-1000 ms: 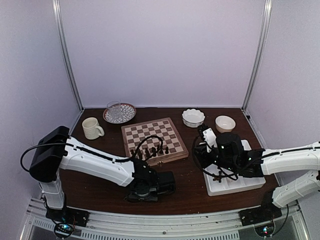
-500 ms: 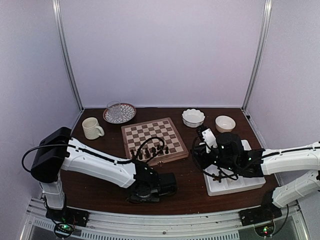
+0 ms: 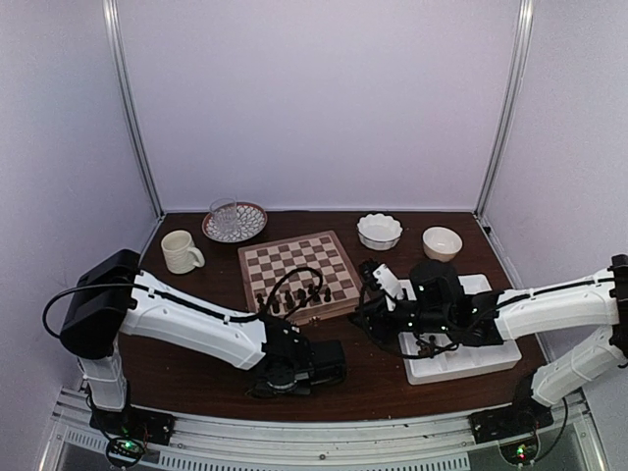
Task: Set up the chess pieces on the board
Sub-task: Pick up the knight from the center of the board.
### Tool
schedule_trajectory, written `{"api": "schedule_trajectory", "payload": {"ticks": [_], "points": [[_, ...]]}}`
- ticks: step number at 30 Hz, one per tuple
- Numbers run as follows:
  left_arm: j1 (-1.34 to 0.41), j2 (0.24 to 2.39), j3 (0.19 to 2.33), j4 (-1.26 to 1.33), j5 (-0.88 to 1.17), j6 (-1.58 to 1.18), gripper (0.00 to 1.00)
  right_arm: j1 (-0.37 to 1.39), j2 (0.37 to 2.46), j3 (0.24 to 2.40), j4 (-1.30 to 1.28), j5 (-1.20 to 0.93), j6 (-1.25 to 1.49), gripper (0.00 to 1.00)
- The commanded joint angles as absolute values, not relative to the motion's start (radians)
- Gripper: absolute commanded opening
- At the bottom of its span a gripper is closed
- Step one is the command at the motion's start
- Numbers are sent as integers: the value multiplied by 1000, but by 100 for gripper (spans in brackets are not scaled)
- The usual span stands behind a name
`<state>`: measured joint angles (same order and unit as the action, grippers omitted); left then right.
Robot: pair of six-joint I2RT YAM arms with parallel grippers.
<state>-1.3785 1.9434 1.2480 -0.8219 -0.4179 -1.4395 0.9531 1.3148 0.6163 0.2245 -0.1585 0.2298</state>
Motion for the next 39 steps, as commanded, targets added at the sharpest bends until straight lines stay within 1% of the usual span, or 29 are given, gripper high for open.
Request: {"api": "schedule_trajectory", "payload": {"ticks": [1,4,6,11,15,19,22,24,27,33,36,39], "points": [[-1385,1941,1217,-779,-430,-1334,0,952,1377,675,260,-384,222,29],[-1387,1926,1204,-756,-434,-1233,0,951,1424,707,260,-483,232,30],[-1392,1875,1152,-710,-462,-1196,0,952,1446,719,259,-518,240,31],[-1393,1685,922,-393,-471,-1036,0,953,1472,732,265,-571,265,34],[-1394,1545,757,-97,-423,-831,0,953,1483,733,285,-612,283,36],[-1394,1451,635,90,-371,-676,0,954,1516,745,313,-689,308,40],[-1402,1435,635,89,-368,-593,0,960,1534,758,311,-712,315,43],[-1423,1437,640,87,-405,-546,0,963,1547,767,303,-714,315,46],[-1452,1447,648,100,-444,-499,0,965,1573,781,293,-724,313,47],[-1455,1471,648,136,-466,-499,0,986,1624,820,255,-759,295,45],[-1456,1471,649,142,-485,-513,0,992,1644,835,238,-755,295,50],[-1458,1476,655,149,-481,-507,0,994,1661,845,234,-767,300,52]]}}
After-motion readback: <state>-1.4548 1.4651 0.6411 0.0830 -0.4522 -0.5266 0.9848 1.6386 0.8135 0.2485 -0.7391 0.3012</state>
